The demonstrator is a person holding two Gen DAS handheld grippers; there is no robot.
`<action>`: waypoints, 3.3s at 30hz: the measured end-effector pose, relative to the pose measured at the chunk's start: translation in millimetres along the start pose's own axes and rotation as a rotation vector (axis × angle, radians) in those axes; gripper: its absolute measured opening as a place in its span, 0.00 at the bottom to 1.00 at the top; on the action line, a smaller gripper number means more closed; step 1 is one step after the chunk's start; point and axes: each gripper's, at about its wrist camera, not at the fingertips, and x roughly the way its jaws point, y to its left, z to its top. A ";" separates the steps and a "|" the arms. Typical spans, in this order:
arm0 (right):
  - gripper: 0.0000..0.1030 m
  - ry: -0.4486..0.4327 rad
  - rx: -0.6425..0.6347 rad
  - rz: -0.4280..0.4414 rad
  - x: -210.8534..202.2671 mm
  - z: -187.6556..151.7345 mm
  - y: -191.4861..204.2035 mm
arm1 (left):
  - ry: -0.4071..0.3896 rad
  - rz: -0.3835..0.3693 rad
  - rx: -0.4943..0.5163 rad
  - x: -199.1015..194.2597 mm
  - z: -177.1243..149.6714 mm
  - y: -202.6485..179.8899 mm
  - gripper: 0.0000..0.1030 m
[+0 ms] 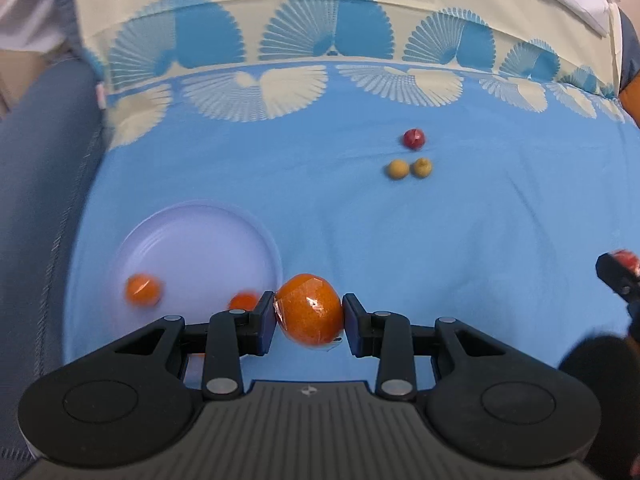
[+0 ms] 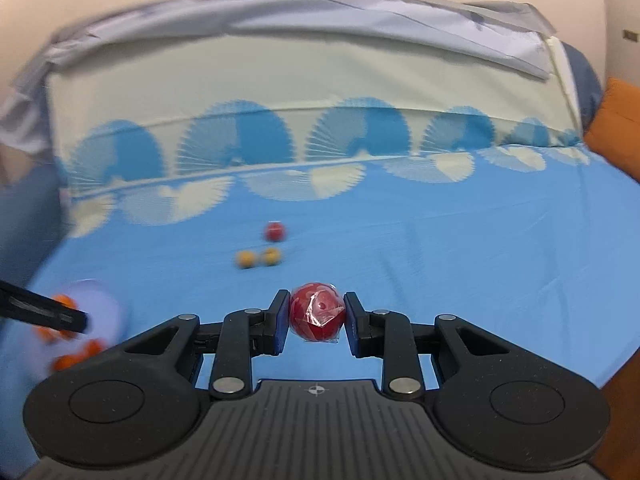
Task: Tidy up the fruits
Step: 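Carry the wrapped mandarin and wrapped red fruit in both tools over the plate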
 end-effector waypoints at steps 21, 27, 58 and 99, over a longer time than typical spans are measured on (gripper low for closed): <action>0.29 -0.099 -0.166 0.170 -119.5 -18.0 72.7 | -0.157 -0.036 -0.109 -123.4 -86.5 45.2 0.38; 0.29 -0.112 -0.190 0.177 -126.8 -20.7 77.4 | -0.178 -0.041 -0.133 -134.2 -93.5 54.8 0.38; 0.29 -0.100 -0.207 0.199 -119.4 -21.5 79.8 | -0.191 -0.019 -0.181 -138.6 -91.6 69.5 0.38; 0.29 0.079 -0.307 0.329 1.4 -19.0 163.9 | -0.086 0.040 -0.301 -47.9 -42.3 147.3 0.38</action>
